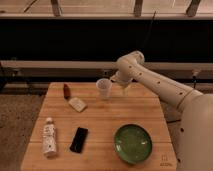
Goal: Place the ceramic cup in the ceramic bowl
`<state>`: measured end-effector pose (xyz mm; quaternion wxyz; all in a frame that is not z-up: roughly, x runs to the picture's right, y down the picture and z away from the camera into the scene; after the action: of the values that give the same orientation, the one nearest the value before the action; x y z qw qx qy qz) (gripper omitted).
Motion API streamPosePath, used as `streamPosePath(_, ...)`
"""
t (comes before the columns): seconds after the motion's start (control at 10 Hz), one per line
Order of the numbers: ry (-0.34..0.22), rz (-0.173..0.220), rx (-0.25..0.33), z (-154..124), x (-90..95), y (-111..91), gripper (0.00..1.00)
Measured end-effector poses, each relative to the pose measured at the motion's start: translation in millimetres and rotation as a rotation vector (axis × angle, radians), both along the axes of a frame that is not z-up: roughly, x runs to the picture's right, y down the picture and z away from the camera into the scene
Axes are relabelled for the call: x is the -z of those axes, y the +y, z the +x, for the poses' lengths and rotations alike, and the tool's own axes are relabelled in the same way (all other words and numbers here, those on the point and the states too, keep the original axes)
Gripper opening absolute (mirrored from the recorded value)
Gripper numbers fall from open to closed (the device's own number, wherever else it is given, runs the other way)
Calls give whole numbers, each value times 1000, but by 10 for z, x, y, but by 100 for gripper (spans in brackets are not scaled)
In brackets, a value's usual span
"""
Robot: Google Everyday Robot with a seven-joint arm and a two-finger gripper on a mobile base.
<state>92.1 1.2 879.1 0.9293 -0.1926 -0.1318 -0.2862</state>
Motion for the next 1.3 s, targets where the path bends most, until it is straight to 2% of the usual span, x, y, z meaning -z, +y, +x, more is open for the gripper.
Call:
streamPosePath(0.3, -5, -4, 6, -12, -14, 17, 80)
streamPosePath(0.8, -51, -40, 40, -245, 31, 141, 80)
streamPosePath(1.3, -72, -91, 73, -399, -96, 346, 80)
